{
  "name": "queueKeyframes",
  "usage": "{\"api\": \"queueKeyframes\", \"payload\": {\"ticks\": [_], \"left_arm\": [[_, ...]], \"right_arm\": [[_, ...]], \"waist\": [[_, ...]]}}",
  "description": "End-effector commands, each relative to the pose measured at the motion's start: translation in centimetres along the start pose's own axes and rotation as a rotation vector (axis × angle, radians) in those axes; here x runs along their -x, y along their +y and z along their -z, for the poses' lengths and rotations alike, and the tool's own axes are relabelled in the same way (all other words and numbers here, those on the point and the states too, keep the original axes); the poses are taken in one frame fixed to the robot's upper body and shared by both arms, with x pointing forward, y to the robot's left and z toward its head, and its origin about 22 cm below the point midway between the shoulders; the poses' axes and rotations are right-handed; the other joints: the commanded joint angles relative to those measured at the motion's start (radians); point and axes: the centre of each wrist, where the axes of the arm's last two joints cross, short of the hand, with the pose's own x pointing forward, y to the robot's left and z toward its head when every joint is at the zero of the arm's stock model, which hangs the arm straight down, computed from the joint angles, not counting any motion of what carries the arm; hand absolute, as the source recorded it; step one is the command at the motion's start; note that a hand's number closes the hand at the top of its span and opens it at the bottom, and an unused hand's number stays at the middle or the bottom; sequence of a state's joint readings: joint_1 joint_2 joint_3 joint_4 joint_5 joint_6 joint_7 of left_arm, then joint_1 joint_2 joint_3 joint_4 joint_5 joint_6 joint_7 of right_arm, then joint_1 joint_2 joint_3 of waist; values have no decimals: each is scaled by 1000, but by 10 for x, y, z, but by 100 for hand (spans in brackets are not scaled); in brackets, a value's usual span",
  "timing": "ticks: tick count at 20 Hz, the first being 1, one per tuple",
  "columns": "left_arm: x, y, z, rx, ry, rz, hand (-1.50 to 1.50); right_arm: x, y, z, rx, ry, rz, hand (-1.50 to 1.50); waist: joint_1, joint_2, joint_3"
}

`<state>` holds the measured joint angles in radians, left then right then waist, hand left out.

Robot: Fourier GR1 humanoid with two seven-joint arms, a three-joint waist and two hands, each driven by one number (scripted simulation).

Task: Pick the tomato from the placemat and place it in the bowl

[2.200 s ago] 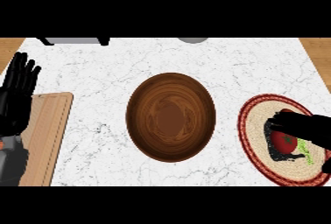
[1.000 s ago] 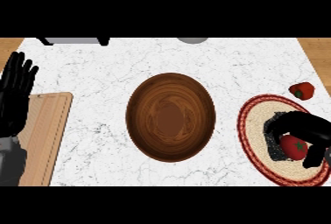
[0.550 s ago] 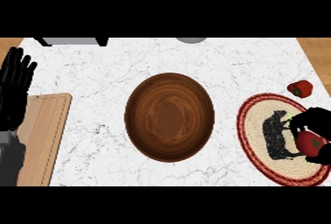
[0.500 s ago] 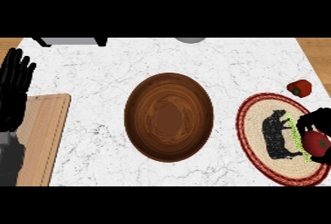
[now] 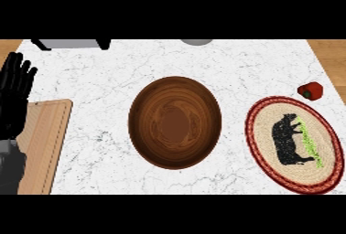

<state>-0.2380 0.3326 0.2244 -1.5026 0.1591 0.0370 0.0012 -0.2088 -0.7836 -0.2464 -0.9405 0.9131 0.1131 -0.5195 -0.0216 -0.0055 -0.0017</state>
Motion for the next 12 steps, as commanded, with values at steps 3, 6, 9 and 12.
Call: {"api": "queueKeyframes", "payload": {"ticks": [3,6,9,12], "left_arm": [[12,12,4,-14,7,10,0],[3,7,-9,3,17,3,0],[-3,4,-2,-15,3,-2,0],[8,-9,-5,-2,4,-3,0]], "right_arm": [[-17,-68,-24,151,-35,39,150],[-29,-82,-35,202,-150,142,150],[-41,-138,-52,283,-231,127,150],[-58,-156,-62,334,-313,230,150]], "waist": [[-21,-3,-2],[-13,-8,-1],[-12,-6,-1],[-12,-5,-1]]}}
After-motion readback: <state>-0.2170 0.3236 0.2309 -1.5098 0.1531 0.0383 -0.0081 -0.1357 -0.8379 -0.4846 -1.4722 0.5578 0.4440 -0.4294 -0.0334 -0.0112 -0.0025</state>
